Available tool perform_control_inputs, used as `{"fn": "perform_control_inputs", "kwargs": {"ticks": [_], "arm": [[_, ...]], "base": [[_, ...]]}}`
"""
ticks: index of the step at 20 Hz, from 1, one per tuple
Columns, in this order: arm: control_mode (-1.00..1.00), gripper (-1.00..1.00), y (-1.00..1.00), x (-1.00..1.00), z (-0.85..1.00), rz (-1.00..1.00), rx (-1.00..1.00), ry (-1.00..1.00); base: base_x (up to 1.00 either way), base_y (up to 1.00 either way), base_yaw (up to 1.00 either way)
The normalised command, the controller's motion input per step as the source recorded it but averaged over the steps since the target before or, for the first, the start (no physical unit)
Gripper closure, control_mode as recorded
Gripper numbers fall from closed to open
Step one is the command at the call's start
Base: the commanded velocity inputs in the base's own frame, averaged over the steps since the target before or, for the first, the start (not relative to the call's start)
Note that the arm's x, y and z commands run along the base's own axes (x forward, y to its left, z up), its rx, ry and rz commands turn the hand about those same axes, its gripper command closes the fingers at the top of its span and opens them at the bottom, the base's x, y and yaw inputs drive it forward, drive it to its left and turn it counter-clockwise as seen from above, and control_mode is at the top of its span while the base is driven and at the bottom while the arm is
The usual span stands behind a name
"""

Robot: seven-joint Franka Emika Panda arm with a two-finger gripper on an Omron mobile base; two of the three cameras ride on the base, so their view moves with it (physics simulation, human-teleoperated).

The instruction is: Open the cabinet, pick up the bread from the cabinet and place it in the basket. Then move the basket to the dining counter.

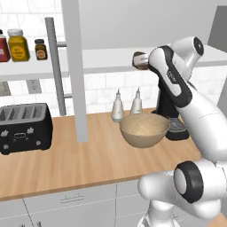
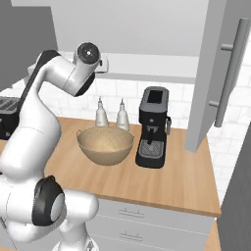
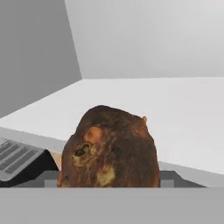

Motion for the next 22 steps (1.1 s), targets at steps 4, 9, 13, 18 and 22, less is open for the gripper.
{"fn": "perform_control_inputs", "kwargs": {"ticks": [4, 9, 13, 18, 22], "arm": [[-1.00, 1.00, -0.01, -1.00, -0.01, -0.03, 0.05, 0.18], [-1.00, 1.00, 0.00, -1.00, -0.23, -0.07, 0.01, 0.27], [-1.00, 1.00, 0.10, -0.92, -1.00, -0.05, -0.06, 0.34], [-1.00, 1.00, 0.11, -0.02, -1.00, -0.11, -0.07, 0.26], [-1.00, 1.00, -0.08, 0.84, -1.00, -0.16, -0.11, 0.13]], "base": [[0.00, 0.00, 0.00], [0.00, 0.00, 0.00], [0.00, 0.00, 0.00], [0.00, 0.00, 0.00], [0.00, 0.00, 0.00]]}}
